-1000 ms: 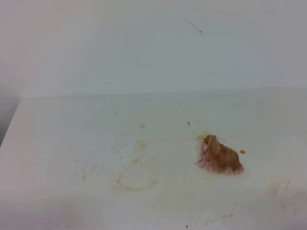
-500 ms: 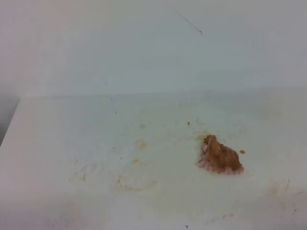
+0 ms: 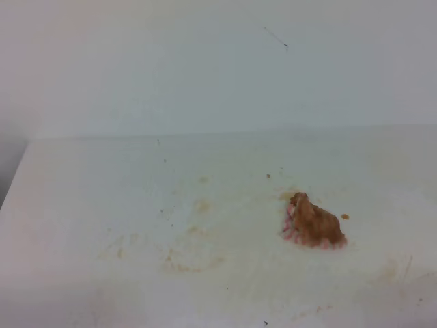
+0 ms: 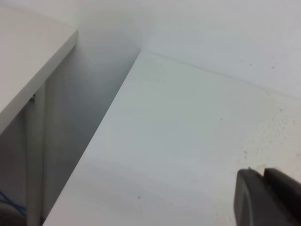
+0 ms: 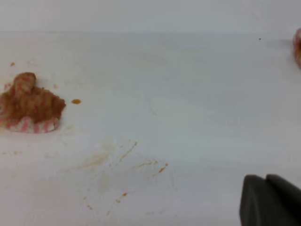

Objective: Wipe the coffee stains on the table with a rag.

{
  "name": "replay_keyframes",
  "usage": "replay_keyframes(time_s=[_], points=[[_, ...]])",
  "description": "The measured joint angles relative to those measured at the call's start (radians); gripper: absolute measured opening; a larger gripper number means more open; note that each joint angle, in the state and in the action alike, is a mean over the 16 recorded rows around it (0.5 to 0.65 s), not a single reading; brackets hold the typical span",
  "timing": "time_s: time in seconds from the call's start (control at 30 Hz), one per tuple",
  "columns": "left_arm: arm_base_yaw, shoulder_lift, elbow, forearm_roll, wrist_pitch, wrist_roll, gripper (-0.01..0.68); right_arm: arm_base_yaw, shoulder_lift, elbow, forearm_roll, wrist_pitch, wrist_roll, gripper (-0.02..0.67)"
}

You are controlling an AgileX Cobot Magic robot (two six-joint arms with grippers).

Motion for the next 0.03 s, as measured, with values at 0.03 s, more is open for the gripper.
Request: replay_keyframes(time_s=[0.03], points=[[0.000, 0.000, 0.000, 0.000, 0.000, 0.000, -0.003, 0.000, 0.000, 0.000, 0.000, 0.000, 0.000, -0.002]])
